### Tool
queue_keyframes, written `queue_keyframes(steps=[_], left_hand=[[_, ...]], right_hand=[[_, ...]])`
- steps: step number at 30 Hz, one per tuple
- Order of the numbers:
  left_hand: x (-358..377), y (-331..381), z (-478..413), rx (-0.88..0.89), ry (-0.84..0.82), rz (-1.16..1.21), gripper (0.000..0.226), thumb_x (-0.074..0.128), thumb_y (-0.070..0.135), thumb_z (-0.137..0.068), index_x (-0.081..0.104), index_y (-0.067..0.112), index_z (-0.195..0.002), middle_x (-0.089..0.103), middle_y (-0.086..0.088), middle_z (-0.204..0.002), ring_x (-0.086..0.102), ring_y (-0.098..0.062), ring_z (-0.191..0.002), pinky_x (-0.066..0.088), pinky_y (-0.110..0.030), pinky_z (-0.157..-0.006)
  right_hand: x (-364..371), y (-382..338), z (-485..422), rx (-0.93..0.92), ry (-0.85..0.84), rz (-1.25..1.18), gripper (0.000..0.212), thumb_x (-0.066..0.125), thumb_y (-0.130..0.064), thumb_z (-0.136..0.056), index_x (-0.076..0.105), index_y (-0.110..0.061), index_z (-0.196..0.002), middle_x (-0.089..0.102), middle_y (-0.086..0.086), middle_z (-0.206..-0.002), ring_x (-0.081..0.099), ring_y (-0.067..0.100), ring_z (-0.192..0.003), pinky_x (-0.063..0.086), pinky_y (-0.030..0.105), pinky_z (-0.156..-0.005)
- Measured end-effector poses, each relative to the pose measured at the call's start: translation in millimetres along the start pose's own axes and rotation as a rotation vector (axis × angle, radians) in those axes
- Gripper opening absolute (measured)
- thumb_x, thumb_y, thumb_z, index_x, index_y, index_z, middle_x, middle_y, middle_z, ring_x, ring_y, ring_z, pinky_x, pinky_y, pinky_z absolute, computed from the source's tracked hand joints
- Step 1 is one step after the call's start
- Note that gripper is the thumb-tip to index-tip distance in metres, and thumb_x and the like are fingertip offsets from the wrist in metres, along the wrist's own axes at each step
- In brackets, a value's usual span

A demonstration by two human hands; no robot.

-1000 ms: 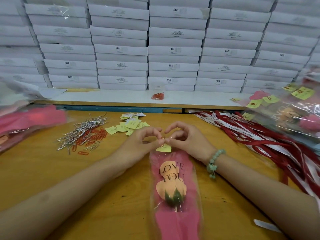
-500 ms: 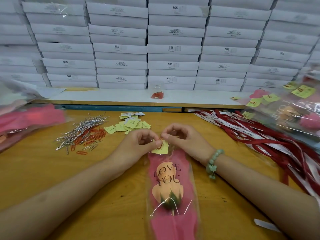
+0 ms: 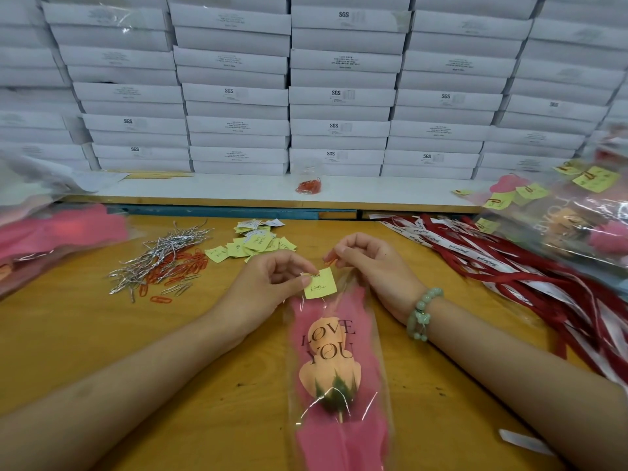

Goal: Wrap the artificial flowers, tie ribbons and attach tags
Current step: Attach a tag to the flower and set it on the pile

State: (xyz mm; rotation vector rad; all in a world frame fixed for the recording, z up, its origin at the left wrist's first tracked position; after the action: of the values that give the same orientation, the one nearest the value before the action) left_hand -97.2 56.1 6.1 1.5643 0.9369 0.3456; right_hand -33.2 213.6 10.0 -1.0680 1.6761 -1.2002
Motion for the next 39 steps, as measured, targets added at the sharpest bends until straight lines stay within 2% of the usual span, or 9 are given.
queue_keyframes(steps=[7,9,15,22,27,29,33,36,39], left_hand=[[-0.6,-0.7,0.3,0.023,-0.003,0.028,0.018,0.070,0.008,-0.087,0.074,0.025,-0.092,0.071,-0.012,-0.093,0.069,-0.025,-0.087,0.057,-0.034,-0.078],[-0.6,-1.0,0.3,0.024,-0.001,0.031,0.020,0.070,0.009,-0.086,0.075,0.028,-0.089,0.070,-0.013,-0.093,0.067,-0.029,-0.091,0.057,-0.033,-0.078],[0.4,-0.1,0.5,0.021,-0.014,0.032,0.023,0.070,0.009,-0.087,0.075,0.031,-0.086,0.072,-0.006,-0.088,0.069,-0.025,-0.089,0.057,-0.027,-0.074],[0.7,0.2,0.4,0.017,-0.017,0.027,0.019,0.069,0.008,-0.087,0.075,0.026,-0.089,0.072,-0.008,-0.089,0.070,-0.024,-0.089,0.059,-0.032,-0.075],[0.3,-0.1,1.0,0.029,-0.021,0.017,0.018,0.070,0.008,-0.087,0.074,0.025,-0.091,0.071,-0.003,-0.086,0.068,-0.014,-0.080,0.057,-0.024,-0.070],[0.2,-0.6,0.7,0.028,-0.020,0.018,0.018,0.070,0.009,-0.087,0.075,0.025,-0.091,0.071,-0.003,-0.085,0.068,-0.015,-0.080,0.057,-0.025,-0.071],[0.3,-1.5,0.3,0.018,-0.017,0.014,0.016,0.069,0.009,-0.087,0.074,0.024,-0.092,0.071,-0.005,-0.087,0.069,-0.021,-0.085,0.058,-0.032,-0.074],[0.3,-0.6,0.0,0.023,-0.017,0.016,0.017,0.069,0.009,-0.087,0.075,0.024,-0.092,0.072,-0.005,-0.089,0.069,-0.021,-0.087,0.058,-0.028,-0.075],[0.1,-0.7,0.0,0.030,-0.014,0.019,0.017,0.070,0.009,-0.087,0.075,0.024,-0.091,0.072,-0.007,-0.089,0.069,-0.024,-0.089,0.058,-0.026,-0.074]], right_hand=[[3.6,0.5,-0.7,0.006,-0.023,-0.104,0.011,0.052,-0.013,-0.097,0.056,-0.011,-0.088,0.075,0.007,-0.091,0.067,0.007,-0.074,0.052,0.018,-0.071],[2.7,-0.2,-0.2,0.006,-0.010,-0.109,0.010,0.053,-0.013,-0.097,0.056,-0.011,-0.088,0.075,0.006,-0.086,0.066,0.006,-0.071,0.051,0.017,-0.070],[0.9,-1.2,1.1,0.007,-0.006,-0.070,0.002,0.062,-0.010,-0.091,0.062,-0.011,-0.092,0.074,0.002,-0.083,0.067,0.007,-0.075,0.050,0.016,-0.067],[4.7,-4.3,3.2,-0.026,-0.051,-0.069,0.026,0.068,-0.006,-0.085,0.062,-0.014,-0.109,0.073,0.002,-0.080,0.067,0.010,-0.074,0.053,0.021,-0.070],[3.5,-6.6,4.3,-0.055,-0.044,-0.027,0.013,0.072,-0.006,-0.082,0.072,-0.009,-0.095,0.073,0.005,-0.087,0.069,0.015,-0.081,0.056,0.029,-0.079],[2.7,-5.7,4.3,-0.052,-0.033,-0.034,0.014,0.073,-0.009,-0.081,0.073,-0.007,-0.095,0.074,0.008,-0.092,0.070,0.018,-0.087,0.055,0.032,-0.086],[3.8,-7.7,5.0,-0.037,-0.013,-0.084,0.024,0.071,-0.031,-0.076,0.075,-0.013,-0.092,0.076,0.006,-0.095,0.070,0.016,-0.096,0.054,0.024,-0.088],[2.4,-5.6,3.8,-0.026,-0.004,-0.063,0.011,0.073,-0.019,-0.080,0.075,-0.015,-0.090,0.076,0.008,-0.093,0.071,0.017,-0.094,0.054,0.029,-0.089],[3.3,-3.4,3.5,-0.010,-0.025,-0.042,0.016,0.074,-0.006,-0.080,0.072,-0.013,-0.095,0.075,0.007,-0.097,0.072,0.020,-0.092,0.057,0.033,-0.086]])
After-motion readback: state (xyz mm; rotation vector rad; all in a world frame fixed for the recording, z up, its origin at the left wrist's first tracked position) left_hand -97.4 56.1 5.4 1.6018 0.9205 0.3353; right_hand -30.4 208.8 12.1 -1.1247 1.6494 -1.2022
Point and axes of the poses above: each hand's wrist, its own z-axis away from the middle knuckle, its own x-axis out of the palm, y = z × x, the point moved 6 cm from there along -z, towards the middle knuckle
